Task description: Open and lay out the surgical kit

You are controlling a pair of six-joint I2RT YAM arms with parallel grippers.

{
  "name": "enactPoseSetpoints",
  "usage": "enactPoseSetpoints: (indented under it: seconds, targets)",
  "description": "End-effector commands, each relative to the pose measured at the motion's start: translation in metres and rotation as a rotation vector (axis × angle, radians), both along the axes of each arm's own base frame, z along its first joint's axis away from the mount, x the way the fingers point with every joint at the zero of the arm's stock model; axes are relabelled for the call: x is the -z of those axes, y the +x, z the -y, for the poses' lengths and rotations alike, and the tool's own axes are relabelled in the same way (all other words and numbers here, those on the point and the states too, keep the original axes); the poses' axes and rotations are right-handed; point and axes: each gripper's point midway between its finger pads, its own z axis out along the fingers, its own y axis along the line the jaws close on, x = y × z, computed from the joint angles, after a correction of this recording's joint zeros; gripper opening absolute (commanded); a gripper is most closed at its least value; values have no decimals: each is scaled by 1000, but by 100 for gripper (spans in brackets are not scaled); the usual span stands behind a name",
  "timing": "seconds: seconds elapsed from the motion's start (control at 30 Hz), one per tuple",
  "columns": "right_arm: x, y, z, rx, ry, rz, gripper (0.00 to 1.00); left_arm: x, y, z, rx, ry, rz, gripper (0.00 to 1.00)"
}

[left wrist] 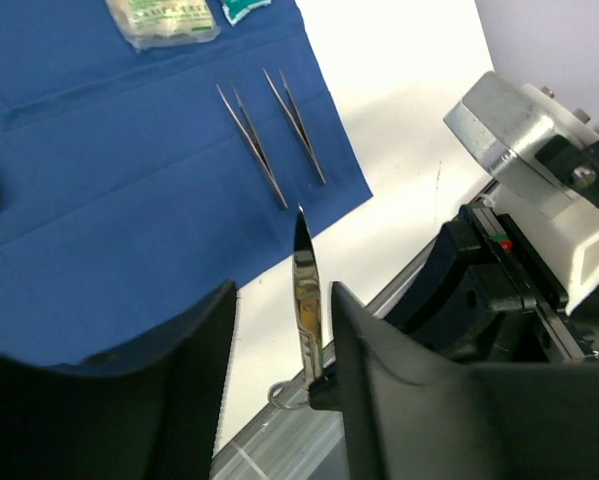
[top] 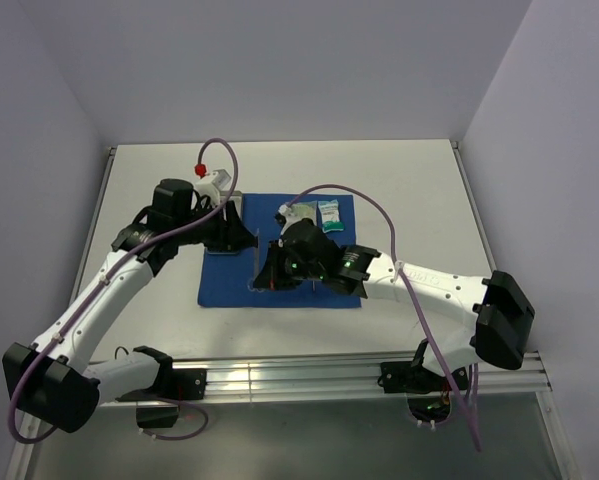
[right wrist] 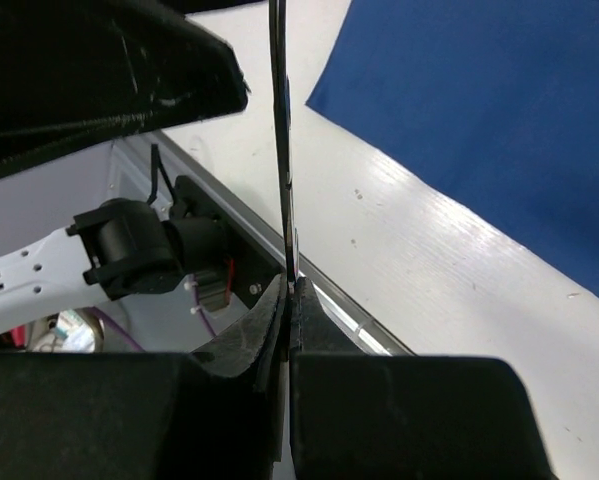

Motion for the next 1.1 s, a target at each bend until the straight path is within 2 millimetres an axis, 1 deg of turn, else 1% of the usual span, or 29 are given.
enactPoseSetpoints:
  seconds: [0.0,0.03,0.1,0.13,0.33,0.5,0.6,0.77,0.83,0.9,0.93,1.0,1.03,1.07]
  targets:
    - [-22,12,-6,48,8,54,0,-13,2,8,29,-25,57,43]
    - [-20,11,-6,47,-4,52,0,-12,0,9,36,-26,55,40]
    - [-22,13,-7,55,-8,57,0,-11,-2,12,50,-37,45,37]
    - [-20,13,-7,56,-20,51,0,-9,-3,13,53,-39,40,36]
    - [-22,12,-10,48,-23,53,0,-3,-4,17,69,-51,10,36]
    - [-25,12,-9,50,-18,58,0,0,-5,20,84,-58,-13,29]
    - [-29,13,-9,53,-13,67,0,3,-6,22,92,-64,-31,29]
    - [-29,13,-9,51,-18,74,0,5,-7,24,101,-73,-46,29]
    - [-29,13,-9,49,-20,72,0,4,-8,25,112,-81,-47,19]
    - [-29,13,-9,46,-20,71,0,3,-9,26,118,-85,-44,0]
    - [-31,12,-10,39,-18,71,0,2,-9,26,119,-88,-41,0]
    - [-31,11,-9,31,-23,75,11,-1,-11,27,136,-100,-35,0]
    - [-32,11,-7,32,-29,79,18,-3,-15,29,158,-113,-33,0]
    - [-33,12,-6,32,-32,87,42,-6,-16,29,170,-118,-19,0]
